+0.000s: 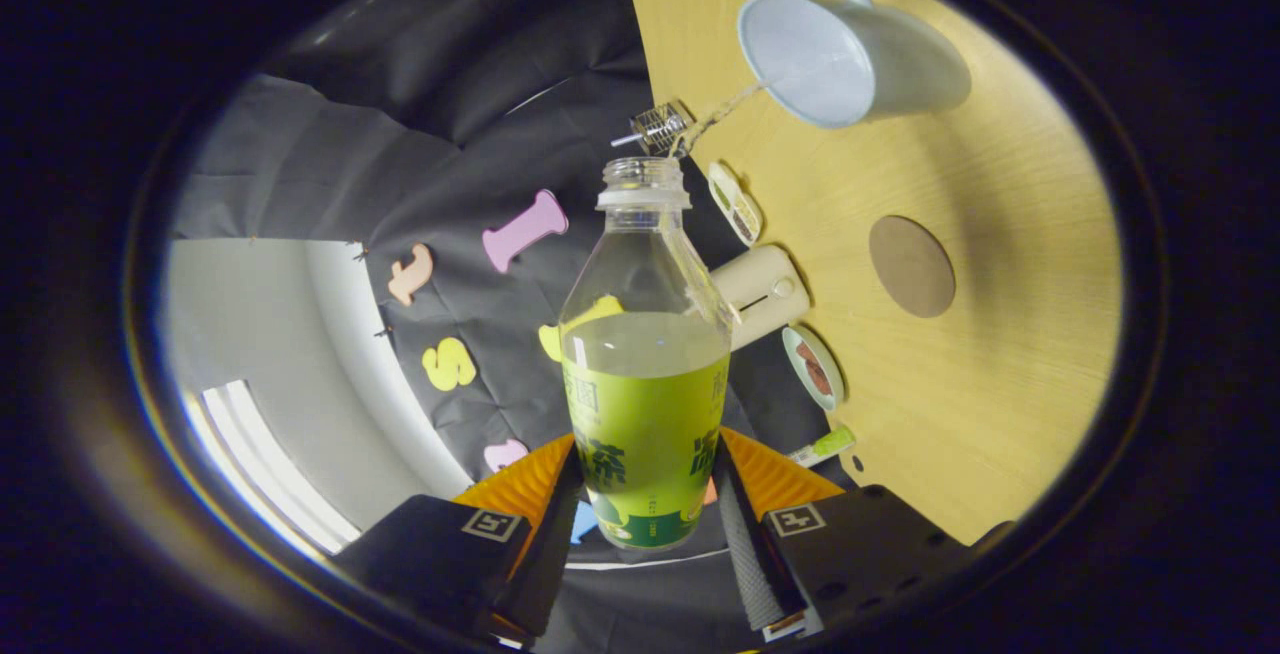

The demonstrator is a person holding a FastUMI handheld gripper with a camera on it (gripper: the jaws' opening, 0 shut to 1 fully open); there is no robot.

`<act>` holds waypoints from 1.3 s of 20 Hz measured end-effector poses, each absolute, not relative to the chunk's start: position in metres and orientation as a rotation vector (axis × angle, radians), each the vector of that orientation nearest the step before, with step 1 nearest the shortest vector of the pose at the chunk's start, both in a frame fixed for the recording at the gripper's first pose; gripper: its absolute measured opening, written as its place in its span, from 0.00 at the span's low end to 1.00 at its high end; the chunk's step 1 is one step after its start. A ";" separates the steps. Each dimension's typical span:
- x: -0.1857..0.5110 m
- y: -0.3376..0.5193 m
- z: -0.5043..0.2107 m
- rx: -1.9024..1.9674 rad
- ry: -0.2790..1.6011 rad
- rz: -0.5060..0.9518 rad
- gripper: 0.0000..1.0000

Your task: Take the bottle from table, then pour the juice into the cup, finally place the bottle on the coaster

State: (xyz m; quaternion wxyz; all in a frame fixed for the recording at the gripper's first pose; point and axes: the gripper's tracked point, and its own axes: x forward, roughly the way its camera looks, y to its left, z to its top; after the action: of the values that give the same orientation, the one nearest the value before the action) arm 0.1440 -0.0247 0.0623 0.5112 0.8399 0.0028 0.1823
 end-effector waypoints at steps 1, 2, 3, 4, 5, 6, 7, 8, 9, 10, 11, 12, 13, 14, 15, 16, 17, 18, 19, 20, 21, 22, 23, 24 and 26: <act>0.145 -0.026 0.062 2.029 0.003 0.437 0.74; 0.145 -0.027 0.062 2.037 0.000 0.435 0.74; 0.145 -0.029 0.063 2.048 -0.003 0.434 0.74; 0.144 -0.031 0.063 2.062 -0.005 0.433 0.74; 0.144 -0.034 0.064 2.078 -0.010 0.433 0.74; 0.144 -0.035 0.067 2.091 -0.015 0.435 0.74; 0.144 -0.037 0.068 2.100 -0.019 0.438 0.74; 0.144 -0.038 0.069 2.105 -0.023 0.440 0.74; 0.145 -0.038 0.071 2.109 -0.027 0.443 0.74; 0.145 -0.038 0.072 2.114 -0.030 0.446 0.74; 0.145 -0.040 0.074 2.123 -0.039 0.449 0.74; 0.144 -0.043 0.077 2.132 -0.054 0.456 0.74; 0.144 -0.044 0.079 2.138 -0.062 0.461 0.74; 0.143 -0.044 0.080 2.139 -0.061 0.462 0.74; 0.144 -0.044 0.081 2.137 -0.059 0.464 0.74; 0.144 -0.044 0.081 2.140 -0.057 0.465 0.75; 0.145 -0.045 0.081 2.148 -0.057 0.466 0.74; 0.143 -0.047 0.082 2.155 -0.058 0.466 0.74; 0.143 -0.048 0.082 2.162 -0.057 0.464 0.74; 0.143 -0.051 0.082 2.168 -0.057 0.461 0.74; 0.142 -0.053 0.082 2.175 -0.060 0.457 0.74; 0.142 -0.053 0.083 2.181 -0.060 0.460 0.74; 0.142 -0.054 0.083 2.185 -0.060 0.460 0.74; 0.143 -0.054 0.084 2.189 -0.061 0.461 0.74; 0.143 -0.057 0.087 2.209 -0.069 0.466 0.74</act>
State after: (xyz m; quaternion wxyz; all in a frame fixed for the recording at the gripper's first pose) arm 0.1430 -0.0565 0.0874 0.4274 0.8842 -0.0277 0.1866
